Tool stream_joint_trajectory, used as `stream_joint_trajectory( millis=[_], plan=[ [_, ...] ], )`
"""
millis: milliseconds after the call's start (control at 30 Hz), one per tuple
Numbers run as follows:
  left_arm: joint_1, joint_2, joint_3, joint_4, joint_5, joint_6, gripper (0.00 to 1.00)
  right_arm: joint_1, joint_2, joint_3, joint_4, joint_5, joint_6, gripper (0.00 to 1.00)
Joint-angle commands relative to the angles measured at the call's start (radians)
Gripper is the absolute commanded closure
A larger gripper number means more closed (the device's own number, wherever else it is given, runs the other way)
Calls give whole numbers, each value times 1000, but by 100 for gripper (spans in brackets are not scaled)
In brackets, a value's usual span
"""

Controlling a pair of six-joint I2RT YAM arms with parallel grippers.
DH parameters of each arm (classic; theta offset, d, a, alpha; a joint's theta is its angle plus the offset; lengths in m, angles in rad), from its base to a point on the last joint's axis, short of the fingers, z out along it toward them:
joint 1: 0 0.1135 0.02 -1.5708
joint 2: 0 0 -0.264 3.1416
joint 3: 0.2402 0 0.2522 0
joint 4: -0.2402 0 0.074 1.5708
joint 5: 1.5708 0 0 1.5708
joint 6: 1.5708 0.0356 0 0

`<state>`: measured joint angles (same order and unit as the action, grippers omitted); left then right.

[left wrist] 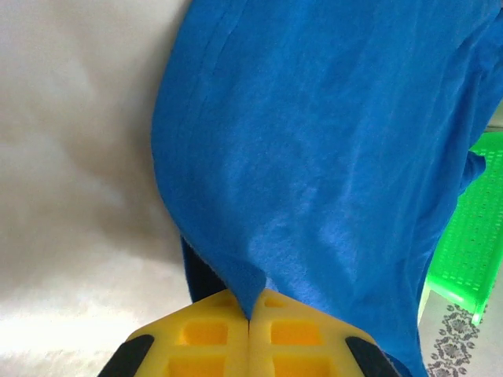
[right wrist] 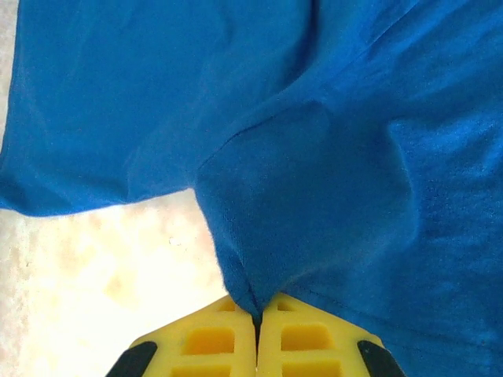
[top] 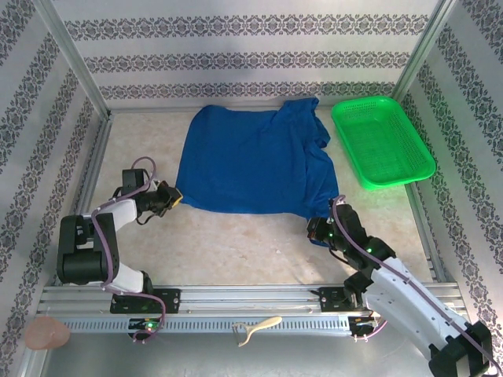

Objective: Fold the inside-out t-shirt

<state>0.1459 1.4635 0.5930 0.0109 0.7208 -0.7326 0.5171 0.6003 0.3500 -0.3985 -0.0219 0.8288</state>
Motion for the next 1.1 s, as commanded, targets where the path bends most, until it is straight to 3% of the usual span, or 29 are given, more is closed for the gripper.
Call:
stream_joint_trajectory(
  millis=[0,267,600,733,767,833,900,1000,1067],
  plan=[
    [9,-86,-32,85,-25,40,100,69,-75,-38,-77,111,79,100],
    [9,-353,-200,-46,-156,-29,100,227,-210,-38,-267,179,188,100],
    [9,-832,-338,-401,-254,-93,100,430,-265,-13,-403,266,318,100],
    [9,-982,-317,-551,-272,-98,97,507,-301,77,-506,330,363,100],
    [9,-1003,-308,-572,-281,-98,85,521,-313,96,-527,348,370,87],
    [9,-1031,-284,-590,-287,-117,48,535,-335,156,-574,389,367,58],
    [10,-1024,-235,-601,-303,-115,25,535,-340,234,-611,441,339,46],
    [9,-968,-100,-631,-357,-59,10,535,-313,359,-649,544,280,40],
    [9,-897,-8,-619,-343,-34,8,533,-282,418,-652,604,239,39]
  ],
)
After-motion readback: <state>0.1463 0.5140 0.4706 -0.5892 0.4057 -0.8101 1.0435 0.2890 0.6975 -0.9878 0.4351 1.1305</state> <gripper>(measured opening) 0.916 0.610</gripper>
